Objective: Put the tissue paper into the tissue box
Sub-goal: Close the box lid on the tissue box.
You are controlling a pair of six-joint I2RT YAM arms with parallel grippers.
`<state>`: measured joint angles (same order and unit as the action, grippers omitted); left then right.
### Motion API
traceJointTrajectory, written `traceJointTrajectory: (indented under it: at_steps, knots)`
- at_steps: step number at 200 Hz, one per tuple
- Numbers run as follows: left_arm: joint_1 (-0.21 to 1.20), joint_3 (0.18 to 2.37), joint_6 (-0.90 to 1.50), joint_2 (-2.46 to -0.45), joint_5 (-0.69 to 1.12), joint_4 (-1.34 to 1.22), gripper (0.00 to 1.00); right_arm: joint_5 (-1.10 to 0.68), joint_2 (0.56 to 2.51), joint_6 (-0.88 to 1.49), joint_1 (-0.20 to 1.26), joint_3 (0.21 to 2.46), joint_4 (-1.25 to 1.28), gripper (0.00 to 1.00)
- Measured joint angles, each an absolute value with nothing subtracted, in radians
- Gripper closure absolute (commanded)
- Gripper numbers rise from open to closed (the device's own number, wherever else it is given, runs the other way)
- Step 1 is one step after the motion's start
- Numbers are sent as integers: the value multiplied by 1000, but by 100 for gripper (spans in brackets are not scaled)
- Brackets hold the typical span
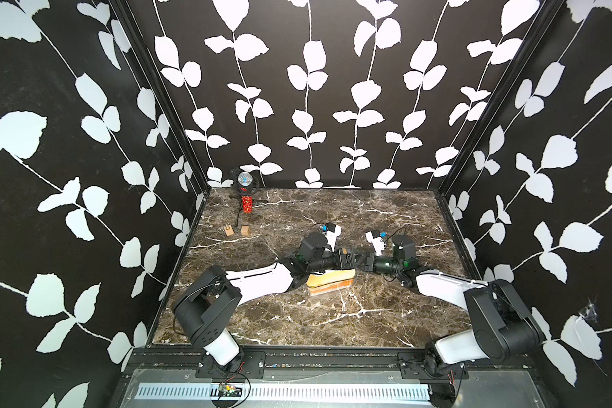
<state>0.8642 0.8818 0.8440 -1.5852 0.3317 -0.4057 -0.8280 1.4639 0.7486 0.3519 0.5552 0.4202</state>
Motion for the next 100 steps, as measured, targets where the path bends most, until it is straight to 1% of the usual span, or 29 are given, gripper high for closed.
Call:
traceJointTrajectory:
  at_steps: [31,41,45,49,58,70,100]
  knots:
    - [864,882,811,-1543,311,-363,1,-840,1463,794,352,547,437,100]
    - [863,882,802,-1533,307,-357,1,-846,1462,801,352,548,432,78]
    - [863,882,799,-1529,305,-356,1,-846,1460,803,352,549,427,72]
    - [863,882,795,-1526,305,-354,1,-846,1457,800,352,551,420,68]
    - [862,882,788,-1520,302,-347,1,-833,1446,791,352,558,381,65]
    - [862,882,783,-1518,298,-342,1,-822,1425,775,355,564,305,63]
    - [862,882,775,-1518,294,-331,1,-757,1347,705,362,620,29,57]
